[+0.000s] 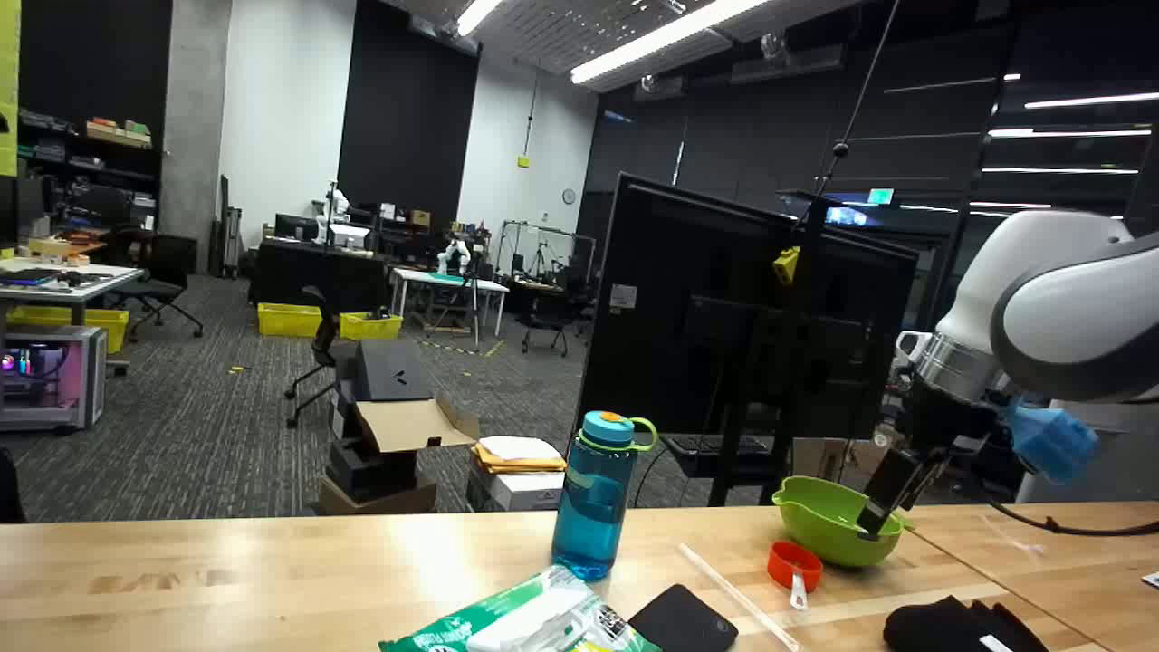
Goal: Use the black towel to wipe the table
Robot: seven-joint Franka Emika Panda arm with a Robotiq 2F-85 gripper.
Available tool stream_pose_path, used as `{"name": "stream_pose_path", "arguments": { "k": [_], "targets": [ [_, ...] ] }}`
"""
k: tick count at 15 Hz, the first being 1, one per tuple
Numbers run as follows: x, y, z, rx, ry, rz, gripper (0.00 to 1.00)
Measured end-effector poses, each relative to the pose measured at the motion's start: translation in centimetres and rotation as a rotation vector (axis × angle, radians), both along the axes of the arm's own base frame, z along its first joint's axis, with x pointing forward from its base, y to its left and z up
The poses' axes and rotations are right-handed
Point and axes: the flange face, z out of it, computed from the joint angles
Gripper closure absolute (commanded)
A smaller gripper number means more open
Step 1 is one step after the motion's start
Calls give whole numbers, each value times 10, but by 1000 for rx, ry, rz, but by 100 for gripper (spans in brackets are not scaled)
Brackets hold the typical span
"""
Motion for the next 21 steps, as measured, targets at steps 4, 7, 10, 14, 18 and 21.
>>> {"name": "stream_pose_path", "arguments": {
  "k": [4,7,10,14,18,21],
  "targets": [
    [0,-1,0,1,1,-3,0],
    [-1,-6,-2,2,5,-19,0],
    [-4,-24,-4,7,9,-60,0],
    [-15,-64,-9,20,19,-147,0],
    [-34,-101,-22,45,43,-224,0],
    [-48,-119,-35,68,65,-275,0]
  ]
}}
